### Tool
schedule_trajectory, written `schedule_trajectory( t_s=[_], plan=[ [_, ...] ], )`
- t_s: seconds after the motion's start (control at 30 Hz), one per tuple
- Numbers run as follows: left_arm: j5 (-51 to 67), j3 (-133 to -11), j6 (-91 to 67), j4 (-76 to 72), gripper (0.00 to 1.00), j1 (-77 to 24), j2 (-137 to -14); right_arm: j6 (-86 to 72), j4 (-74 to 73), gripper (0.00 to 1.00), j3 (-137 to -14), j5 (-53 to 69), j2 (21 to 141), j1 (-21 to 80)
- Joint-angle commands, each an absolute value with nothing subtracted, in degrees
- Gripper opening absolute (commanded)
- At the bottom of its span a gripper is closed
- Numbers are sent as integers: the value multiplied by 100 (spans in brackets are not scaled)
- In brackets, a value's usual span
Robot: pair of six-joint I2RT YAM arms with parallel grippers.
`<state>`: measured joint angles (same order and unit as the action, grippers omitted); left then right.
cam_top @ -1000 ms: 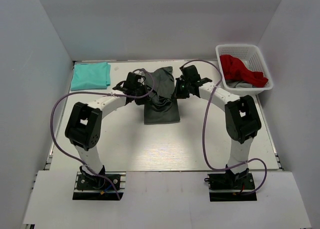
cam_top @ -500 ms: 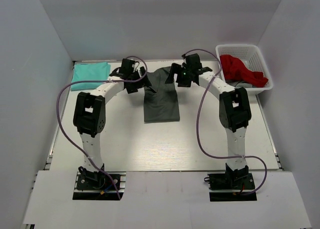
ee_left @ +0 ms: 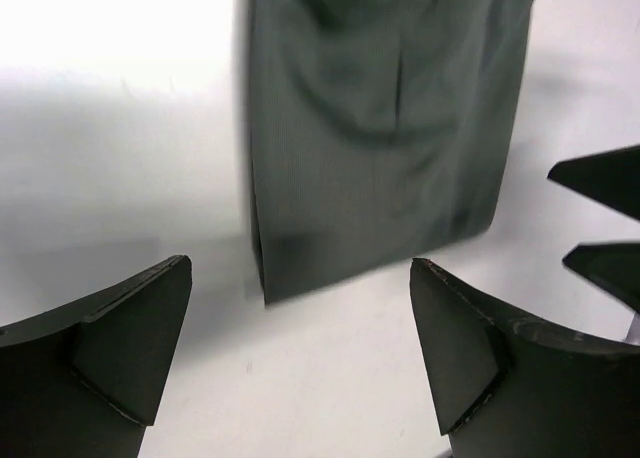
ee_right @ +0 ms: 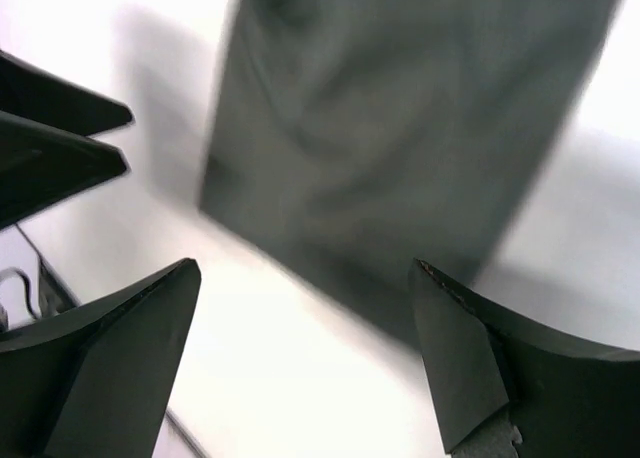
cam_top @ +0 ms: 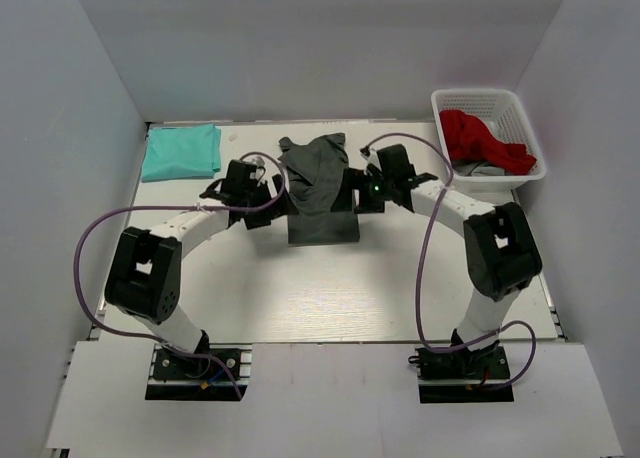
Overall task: Fold and stack the t-shirts
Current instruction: Fold the folded rectangular tshirt in 1/3 of the way, then grab one side of the 2/3 rectangular tshirt with both arms
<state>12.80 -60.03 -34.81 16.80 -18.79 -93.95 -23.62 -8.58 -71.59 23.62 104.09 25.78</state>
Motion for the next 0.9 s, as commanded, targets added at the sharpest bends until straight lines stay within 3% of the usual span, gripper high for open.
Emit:
schedule_trajectory(
  t_s=[0.0, 0.23, 0.53, 0.7, 0.77, 0.87],
  plan=[
    [1811, -5328, -3515, 1038, 100, -2074, -8921, -2530, -791, 90, -6349, 2128, 9706, 2488],
    [1811, -5019, -3577, 905, 96, -2426, -9447, -2918, -695, 90, -5643, 1977, 9580, 2479],
    [1433, -5282, -3682, 1142, 55, -2663, -10045, -3164, -510, 85, -5687, 2302, 10037, 2531],
    [1073, -5343, -3683, 1309, 47, -2716, -10099, -3155, -571, 83, -5695, 2285, 10169, 2505],
    [1011, -5344, -3683, 1362, 40, -2716, -10151, -3164, -563, 80, -5686, 2268, 10230, 2514],
    [1072, -5458, -3683, 1423, 28, -2716, -10283, -3190, -554, 67, -5722, 2303, 10301, 2496]
  ],
)
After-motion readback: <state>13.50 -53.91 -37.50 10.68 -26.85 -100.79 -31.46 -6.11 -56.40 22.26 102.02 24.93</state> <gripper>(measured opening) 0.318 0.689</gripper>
